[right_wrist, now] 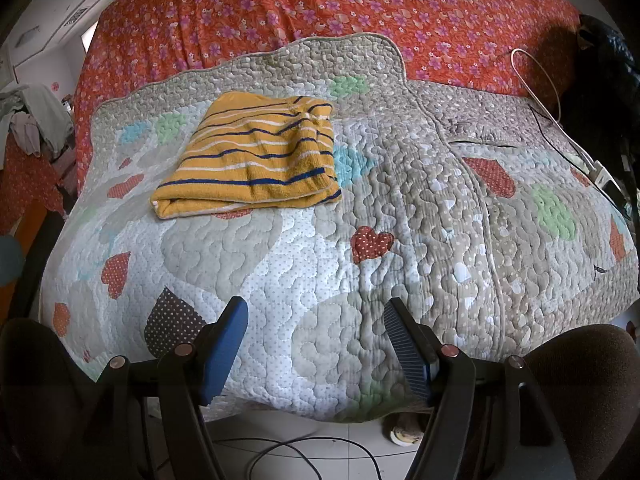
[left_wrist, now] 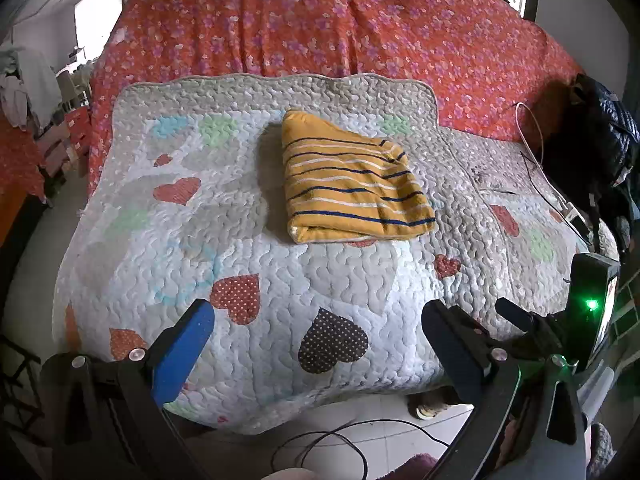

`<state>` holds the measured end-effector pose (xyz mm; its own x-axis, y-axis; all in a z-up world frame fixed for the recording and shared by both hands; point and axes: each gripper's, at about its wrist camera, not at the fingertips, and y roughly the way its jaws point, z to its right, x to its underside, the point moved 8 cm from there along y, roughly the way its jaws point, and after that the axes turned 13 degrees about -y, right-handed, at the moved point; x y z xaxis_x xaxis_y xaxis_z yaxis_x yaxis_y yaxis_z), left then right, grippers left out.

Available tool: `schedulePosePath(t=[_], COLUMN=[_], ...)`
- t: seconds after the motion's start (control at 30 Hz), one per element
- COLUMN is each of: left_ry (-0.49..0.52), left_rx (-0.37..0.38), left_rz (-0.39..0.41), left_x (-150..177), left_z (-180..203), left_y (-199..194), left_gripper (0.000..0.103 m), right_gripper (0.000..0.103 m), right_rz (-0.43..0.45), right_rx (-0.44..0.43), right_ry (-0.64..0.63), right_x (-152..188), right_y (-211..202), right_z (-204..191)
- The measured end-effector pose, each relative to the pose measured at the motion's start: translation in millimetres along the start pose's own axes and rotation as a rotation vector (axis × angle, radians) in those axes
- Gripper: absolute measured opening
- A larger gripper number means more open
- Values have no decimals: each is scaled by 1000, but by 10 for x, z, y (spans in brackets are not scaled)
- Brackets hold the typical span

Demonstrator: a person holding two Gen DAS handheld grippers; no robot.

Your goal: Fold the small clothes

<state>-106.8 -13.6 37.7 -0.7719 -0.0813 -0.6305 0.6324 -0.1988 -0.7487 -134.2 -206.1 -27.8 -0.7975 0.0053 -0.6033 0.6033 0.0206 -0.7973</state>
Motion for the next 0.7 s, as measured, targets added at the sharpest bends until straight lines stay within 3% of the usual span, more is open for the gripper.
schedulePosePath(t=[0.7], left_ry=[1], left_rx=[2], left_rz=[-44], left_x=[88], left_z=[-3], left_y=[85], left_gripper=[103], right_gripper=[75], right_rz=[0], right_rx=[14], right_ry=[7], right_x=[10], right_y=[7], right_z=[47])
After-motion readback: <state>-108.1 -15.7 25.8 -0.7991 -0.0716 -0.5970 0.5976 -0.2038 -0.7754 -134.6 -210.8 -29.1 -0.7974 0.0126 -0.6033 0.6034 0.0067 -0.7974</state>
